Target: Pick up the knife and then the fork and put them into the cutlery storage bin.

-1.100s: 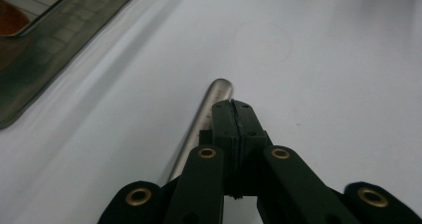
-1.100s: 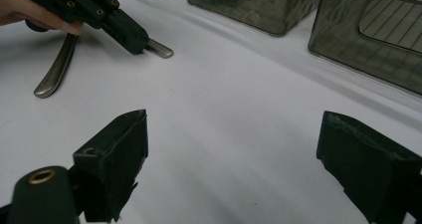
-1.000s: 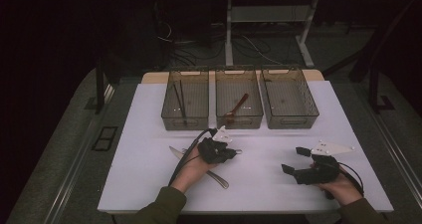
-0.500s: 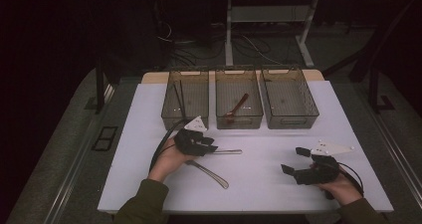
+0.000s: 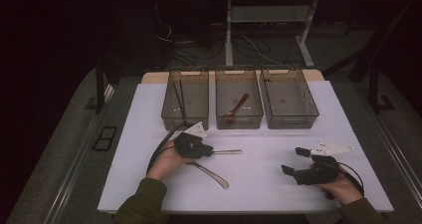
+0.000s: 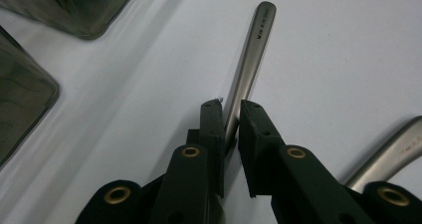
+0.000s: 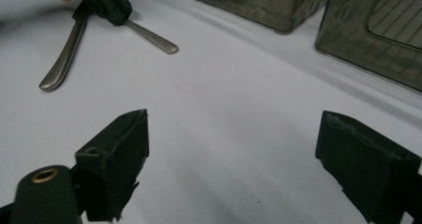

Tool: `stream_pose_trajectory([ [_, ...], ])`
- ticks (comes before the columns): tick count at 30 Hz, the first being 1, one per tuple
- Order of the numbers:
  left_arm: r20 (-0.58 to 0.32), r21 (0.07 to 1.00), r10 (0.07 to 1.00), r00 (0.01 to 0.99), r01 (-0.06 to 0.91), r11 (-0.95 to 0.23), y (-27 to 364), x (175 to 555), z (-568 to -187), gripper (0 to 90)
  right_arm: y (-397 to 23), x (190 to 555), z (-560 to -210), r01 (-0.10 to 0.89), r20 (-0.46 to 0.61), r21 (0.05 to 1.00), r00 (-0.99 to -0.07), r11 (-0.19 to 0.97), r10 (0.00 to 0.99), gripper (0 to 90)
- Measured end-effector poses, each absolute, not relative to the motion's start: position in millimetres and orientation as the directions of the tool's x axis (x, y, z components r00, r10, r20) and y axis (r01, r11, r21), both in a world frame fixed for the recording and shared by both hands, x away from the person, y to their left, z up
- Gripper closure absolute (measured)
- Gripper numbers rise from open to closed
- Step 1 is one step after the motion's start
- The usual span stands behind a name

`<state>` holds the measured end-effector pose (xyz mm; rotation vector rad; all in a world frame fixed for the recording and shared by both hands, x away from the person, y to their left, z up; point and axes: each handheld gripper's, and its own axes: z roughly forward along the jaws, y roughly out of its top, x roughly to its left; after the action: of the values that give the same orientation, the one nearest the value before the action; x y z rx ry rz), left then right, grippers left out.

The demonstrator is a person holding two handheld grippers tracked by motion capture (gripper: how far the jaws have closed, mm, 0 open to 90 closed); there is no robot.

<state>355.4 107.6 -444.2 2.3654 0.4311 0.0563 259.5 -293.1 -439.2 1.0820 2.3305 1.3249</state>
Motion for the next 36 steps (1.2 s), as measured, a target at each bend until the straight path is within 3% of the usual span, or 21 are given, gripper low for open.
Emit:
stream_pose_trajectory([
  [5, -0.093, 0.678, 0.280, 0.956, 0.267, -0.685, 104.9, 354.0, -444.4, 84.3, -291.4, 259.4, -436.1, 0.464, 0.132, 0.822, -0.719, 0.331, 0.682, 14.4],
  [23, -0.081, 0.740, 0.245, 0.966, 0.223, -0.634, 98.2, 347.6, -425.5, 84.6, -286.0, 262.0, -419.6, 0.451, 0.129, 0.765, -0.807, 0.460, 0.577, 14.3],
  [36, -0.067, 0.771, 0.124, 0.990, 0.130, -0.624, 77.4, 325.3, -398.7, 84.6, -264.5, 273.0, -389.0, 0.374, 0.068, 0.749, -0.864, 0.547, 0.499, 18.0],
])
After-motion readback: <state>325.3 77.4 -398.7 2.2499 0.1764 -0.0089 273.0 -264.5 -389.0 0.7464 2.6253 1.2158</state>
